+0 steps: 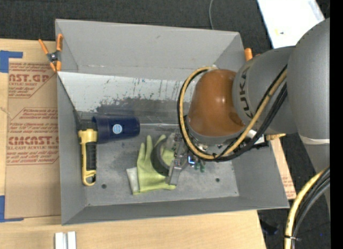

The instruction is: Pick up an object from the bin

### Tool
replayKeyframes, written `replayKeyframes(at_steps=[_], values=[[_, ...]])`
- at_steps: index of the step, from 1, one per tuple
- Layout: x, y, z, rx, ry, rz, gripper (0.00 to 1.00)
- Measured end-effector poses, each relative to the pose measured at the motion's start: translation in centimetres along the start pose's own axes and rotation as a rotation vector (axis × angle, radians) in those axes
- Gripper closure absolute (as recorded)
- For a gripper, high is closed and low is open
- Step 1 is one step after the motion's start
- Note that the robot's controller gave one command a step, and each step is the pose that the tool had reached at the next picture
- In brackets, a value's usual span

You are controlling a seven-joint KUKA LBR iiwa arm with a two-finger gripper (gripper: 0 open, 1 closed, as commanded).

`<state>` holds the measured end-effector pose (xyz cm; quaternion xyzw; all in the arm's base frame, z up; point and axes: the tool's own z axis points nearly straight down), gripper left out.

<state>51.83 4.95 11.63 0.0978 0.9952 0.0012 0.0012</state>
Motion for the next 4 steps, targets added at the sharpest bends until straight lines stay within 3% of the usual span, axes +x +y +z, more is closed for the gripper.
replayKeyframes(at_steps=[1,2,3,4], values=[[-2.8,0.0,3.4,-0.007,-0.028,-0.080,0.00],[-1.0,-0.4,4.6,-0.003,-0.003,0.255,1.00],[-1.0,-0.4,4.6,-0.003,-0.002,0.255,1.00],[-0.6,-0.5,3.2,0.002,0.011,0.255,1.00]])
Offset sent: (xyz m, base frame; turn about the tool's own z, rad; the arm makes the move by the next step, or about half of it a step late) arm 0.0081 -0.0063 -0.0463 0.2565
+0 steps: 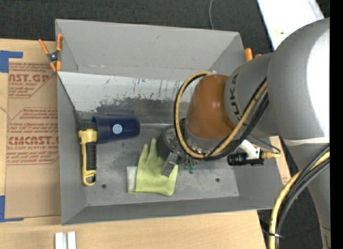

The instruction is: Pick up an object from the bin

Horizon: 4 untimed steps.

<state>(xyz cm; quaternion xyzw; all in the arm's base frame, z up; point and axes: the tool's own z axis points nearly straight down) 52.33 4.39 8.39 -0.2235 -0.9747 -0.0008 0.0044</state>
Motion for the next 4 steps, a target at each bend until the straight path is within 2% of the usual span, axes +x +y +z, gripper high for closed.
replayKeyframes(at_steps=[1,2,4], values=[[-0.1,0.1,-3.6,-0.004,-0.006,0.000,1.00],[-0.1,0.1,-5.1,-0.004,-0.006,-0.001,1.00],[0.0,0.1,-6.0,-0.003,-0.002,-0.002,1.00]])
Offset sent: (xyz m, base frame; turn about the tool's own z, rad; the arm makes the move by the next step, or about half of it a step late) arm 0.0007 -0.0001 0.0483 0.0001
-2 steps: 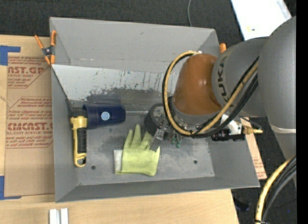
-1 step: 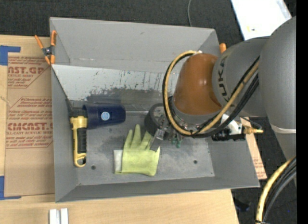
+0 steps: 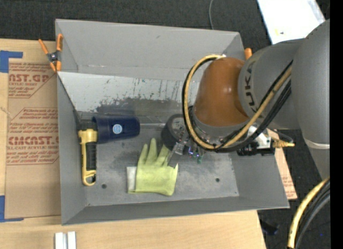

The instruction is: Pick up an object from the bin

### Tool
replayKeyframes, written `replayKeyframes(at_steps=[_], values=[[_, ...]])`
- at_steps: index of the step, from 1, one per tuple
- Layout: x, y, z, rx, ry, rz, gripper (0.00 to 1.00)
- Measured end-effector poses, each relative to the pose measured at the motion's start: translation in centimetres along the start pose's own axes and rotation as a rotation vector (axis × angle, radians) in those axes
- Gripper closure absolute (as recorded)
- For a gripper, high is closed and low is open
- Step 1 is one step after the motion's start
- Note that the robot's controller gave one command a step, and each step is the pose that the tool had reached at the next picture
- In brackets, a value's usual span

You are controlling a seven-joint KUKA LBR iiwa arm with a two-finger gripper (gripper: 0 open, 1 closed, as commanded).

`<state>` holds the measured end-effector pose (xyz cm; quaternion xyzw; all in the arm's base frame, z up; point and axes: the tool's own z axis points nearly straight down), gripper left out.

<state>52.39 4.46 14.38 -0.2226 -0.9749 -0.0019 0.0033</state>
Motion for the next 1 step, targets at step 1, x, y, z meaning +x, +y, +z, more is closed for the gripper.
replayKeyframes(at_steps=[1], values=[[0.23,-0.12,-2.03,0.006,0.010,0.000,1.00]])
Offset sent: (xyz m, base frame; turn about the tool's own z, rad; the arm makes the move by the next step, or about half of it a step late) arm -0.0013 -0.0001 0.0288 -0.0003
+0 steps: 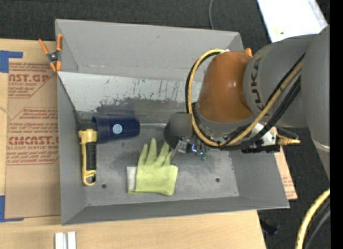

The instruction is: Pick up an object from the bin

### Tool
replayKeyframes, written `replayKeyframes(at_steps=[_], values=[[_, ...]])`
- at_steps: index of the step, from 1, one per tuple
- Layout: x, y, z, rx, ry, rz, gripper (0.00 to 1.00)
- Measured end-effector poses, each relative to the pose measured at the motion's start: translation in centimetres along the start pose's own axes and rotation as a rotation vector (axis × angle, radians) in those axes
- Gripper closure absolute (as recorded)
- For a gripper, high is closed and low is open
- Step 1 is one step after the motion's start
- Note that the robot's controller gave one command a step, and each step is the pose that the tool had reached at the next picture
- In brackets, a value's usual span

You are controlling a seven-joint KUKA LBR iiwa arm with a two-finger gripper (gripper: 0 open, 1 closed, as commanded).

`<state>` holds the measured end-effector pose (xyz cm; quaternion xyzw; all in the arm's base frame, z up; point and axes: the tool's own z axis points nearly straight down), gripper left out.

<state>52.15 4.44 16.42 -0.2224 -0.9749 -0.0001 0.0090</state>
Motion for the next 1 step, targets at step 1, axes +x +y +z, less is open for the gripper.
replayKeyframes(at_steps=[1], values=[[-0.08,0.07,-3.99,-0.003,-0.006,0.000,1.00]])
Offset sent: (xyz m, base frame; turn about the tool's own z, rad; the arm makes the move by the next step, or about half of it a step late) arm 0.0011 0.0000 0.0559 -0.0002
